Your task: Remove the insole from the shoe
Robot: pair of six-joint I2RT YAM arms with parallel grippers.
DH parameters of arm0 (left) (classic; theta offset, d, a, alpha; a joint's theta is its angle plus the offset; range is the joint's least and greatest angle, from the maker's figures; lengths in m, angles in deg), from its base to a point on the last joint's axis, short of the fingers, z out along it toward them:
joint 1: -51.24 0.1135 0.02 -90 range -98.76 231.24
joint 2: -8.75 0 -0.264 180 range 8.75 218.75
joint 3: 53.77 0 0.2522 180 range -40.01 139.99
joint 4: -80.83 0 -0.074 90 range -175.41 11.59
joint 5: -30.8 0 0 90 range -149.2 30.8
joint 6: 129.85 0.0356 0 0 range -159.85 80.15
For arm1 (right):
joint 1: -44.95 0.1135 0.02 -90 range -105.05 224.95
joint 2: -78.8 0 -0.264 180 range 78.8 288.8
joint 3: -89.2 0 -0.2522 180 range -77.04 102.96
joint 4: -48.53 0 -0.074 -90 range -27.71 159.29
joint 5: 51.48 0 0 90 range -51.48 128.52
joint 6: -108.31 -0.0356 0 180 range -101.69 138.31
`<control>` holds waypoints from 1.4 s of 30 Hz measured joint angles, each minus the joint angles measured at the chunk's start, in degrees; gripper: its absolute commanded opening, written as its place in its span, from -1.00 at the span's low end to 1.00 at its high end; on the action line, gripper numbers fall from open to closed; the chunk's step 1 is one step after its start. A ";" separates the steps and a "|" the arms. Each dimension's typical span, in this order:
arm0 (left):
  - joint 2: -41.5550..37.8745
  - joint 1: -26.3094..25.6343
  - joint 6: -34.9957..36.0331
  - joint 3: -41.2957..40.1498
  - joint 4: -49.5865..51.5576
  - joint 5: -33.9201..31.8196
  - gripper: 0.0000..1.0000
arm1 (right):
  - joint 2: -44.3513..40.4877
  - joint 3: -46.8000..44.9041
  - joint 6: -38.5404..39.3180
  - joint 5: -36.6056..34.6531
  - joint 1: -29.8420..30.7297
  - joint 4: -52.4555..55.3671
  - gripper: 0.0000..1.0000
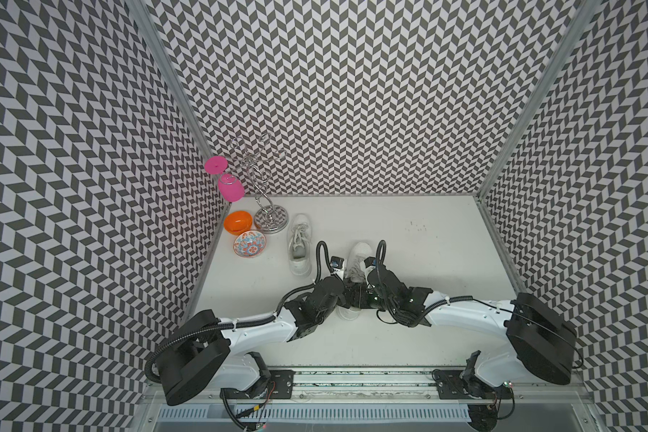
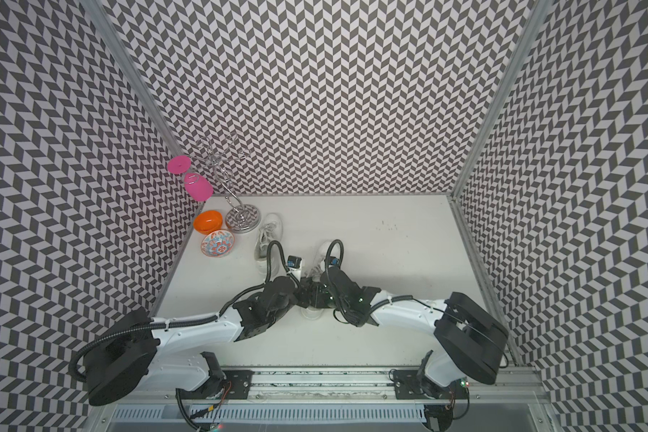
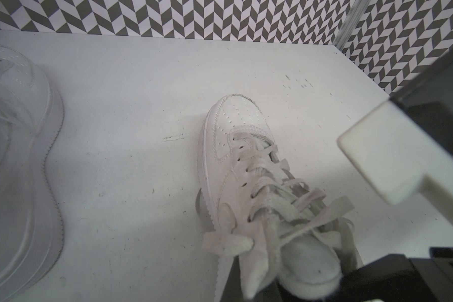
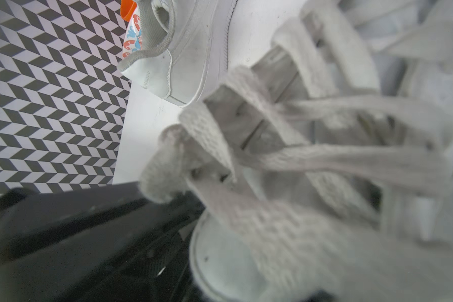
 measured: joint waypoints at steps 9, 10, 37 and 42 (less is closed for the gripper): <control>-1.33 -0.17 -1.84 -2.32 -0.70 -3.10 -1.00 | 4.81 4.46 -0.35 -1.51 -0.07 1.64 -0.35; -1.64 -0.28 -1.90 -2.60 -0.70 -3.32 -1.00 | 5.11 4.76 -0.33 -1.66 -0.07 1.79 -0.35; -5.01 -2.82 0.13 -2.84 -2.60 -0.85 -1.00 | -2.40 0.52 -0.31 -7.72 0.66 3.87 -1.00; -5.84 -1.92 1.90 -2.86 -3.89 1.53 -1.00 | -8.96 -3.30 -1.01 -9.11 0.63 2.40 -1.00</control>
